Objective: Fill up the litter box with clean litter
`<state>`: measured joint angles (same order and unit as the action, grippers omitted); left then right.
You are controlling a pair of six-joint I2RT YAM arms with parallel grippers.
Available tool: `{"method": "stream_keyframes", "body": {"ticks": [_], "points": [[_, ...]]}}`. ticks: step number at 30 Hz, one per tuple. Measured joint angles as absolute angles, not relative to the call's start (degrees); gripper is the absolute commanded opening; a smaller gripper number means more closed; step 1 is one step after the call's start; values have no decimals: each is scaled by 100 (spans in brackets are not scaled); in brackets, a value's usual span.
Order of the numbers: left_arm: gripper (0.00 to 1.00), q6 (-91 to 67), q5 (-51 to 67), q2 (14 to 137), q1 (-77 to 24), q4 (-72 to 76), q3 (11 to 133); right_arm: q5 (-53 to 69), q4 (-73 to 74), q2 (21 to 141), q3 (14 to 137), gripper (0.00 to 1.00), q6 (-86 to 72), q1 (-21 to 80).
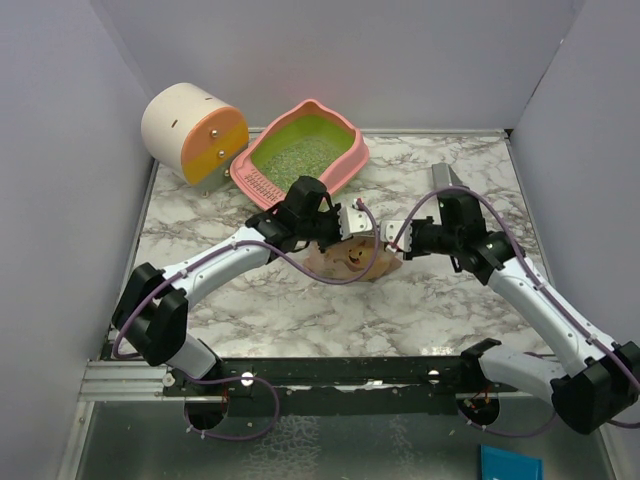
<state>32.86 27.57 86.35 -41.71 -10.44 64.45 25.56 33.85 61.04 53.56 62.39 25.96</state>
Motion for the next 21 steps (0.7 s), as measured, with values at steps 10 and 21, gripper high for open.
{"method": "stream_keyframes", "body": {"ticks": [10,21], "points": [[0,3286,2714,8604,-4178,-1002,6386,2676,3013,6357,5229,1,6208,2630],[29,3242,2580,8519,-4254,-882,6383,2679,2965,6460,5221,53,6018,2641]]}}
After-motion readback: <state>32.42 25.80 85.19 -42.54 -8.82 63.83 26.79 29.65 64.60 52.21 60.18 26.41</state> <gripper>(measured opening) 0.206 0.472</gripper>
